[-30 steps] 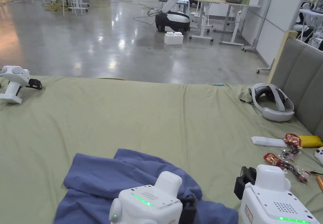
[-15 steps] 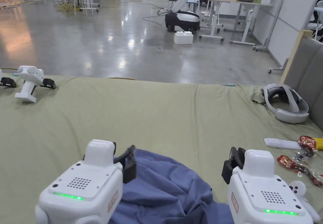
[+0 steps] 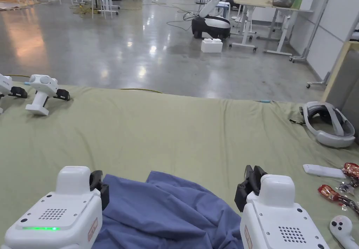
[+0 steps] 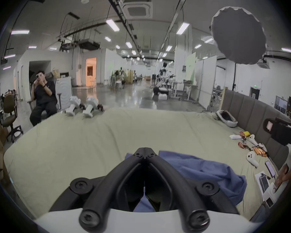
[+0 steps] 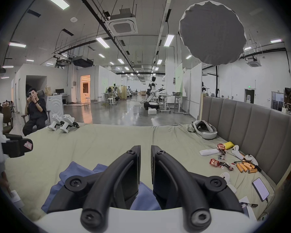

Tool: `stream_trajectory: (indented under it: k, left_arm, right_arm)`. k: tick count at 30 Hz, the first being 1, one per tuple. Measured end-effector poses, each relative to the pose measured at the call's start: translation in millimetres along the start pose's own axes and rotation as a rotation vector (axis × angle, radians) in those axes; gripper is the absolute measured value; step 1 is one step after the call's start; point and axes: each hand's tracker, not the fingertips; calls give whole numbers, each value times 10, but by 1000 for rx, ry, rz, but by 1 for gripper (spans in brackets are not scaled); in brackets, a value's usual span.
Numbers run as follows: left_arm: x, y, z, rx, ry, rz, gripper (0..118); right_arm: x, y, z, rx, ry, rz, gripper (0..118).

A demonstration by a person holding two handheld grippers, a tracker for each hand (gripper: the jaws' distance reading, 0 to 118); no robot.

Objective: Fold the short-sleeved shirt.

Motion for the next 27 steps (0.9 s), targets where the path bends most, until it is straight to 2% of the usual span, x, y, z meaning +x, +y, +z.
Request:
stream_trajectory:
  k: [8,15,16,17,18,20,23,25,26,27]
  left_arm:
    - [-439,-276,-683,-366,-50,32,2]
    - [-468,-242,-1172,-432,-40,34,3]
    - [-461,-222,-1271,-445,-49,40,15]
    - [-445,-203,-1338,-459,-54,44,38]
    - [-461,-170,-1423,-474,-51,50,68]
    - [-434,-120,-1670,-499,-102,92,71]
    - [-390,-103,-1952,-555,-39,80,72]
    - [-444,-115,-1840,-555,-10,83,72]
    - [-508,-201,-2215,-560,-3,88,72]
    - [-520,-207,-2233,-565,6,91,72]
  right_arm:
    - [69,-157,-137,-75,5,10,16]
    - [138,-319,-246,-132,-7,15,16]
    - [149,-338,-260,-141,-9,16,16]
    - [162,-357,-275,-149,-10,15,16]
    - [176,-374,-291,-156,-12,15,16]
    - [206,-404,-326,-172,-18,20,16]
    - [272,-449,-374,-197,-33,14,16]
    - [326,-481,-399,-216,-41,11,16]
    - [352,-501,-402,-222,-49,12,16]
    - [382,-519,-401,-230,-55,16,16]
